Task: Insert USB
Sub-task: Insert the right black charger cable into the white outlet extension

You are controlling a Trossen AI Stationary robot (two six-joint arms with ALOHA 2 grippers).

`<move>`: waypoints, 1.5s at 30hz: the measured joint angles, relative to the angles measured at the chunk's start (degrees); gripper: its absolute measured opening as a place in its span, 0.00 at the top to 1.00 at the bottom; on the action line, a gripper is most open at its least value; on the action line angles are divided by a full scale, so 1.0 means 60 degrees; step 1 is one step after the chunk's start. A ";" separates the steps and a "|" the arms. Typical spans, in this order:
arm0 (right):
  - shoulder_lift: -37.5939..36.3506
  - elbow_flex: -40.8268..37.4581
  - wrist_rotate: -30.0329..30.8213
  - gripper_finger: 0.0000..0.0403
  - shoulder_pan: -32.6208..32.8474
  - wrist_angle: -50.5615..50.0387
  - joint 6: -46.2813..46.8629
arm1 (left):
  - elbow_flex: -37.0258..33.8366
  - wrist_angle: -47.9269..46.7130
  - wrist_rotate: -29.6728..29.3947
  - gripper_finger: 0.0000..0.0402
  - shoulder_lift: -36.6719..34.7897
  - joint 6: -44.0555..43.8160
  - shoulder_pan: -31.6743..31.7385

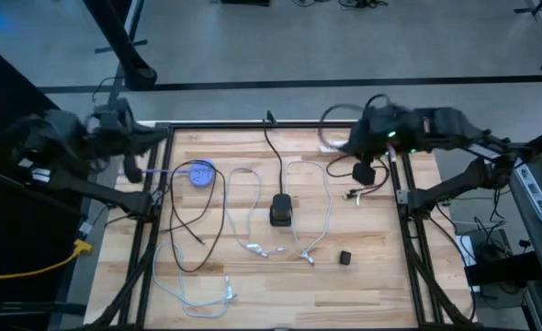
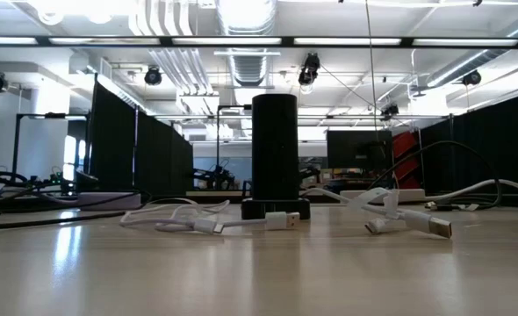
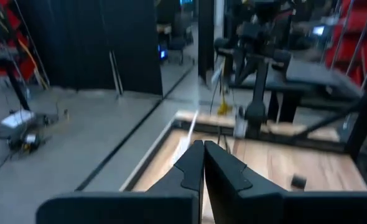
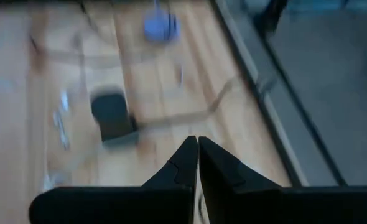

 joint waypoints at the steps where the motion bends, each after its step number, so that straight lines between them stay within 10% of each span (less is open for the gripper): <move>1: 0.0000 0.0241 -0.0001 1.00 0.0000 0.0248 -0.0053 | 0.0216 -0.0003 0.0000 1.00 0.0011 0.0075 0.0000; 10: -0.0009 0.0400 -0.0005 1.00 0.0000 0.0571 0.0166 | 0.0189 -0.1103 0.0010 1.00 -0.0066 0.0170 0.0000; 29: 0.0011 -0.5979 -0.0055 1.00 0.0000 0.0620 0.1942 | -0.5222 -0.1836 0.0062 1.00 -0.0184 -0.1368 0.0000; 39: -0.0074 -0.5044 -0.0047 1.00 0.0000 0.0738 0.1771 | -0.4545 -0.1716 -0.0023 1.00 -0.0256 -0.1272 0.0000; 45: -0.1268 -0.4699 0.0391 1.00 0.0004 0.4099 0.1442 | -0.3730 0.0336 -0.0985 1.00 -0.1098 -0.0701 0.0006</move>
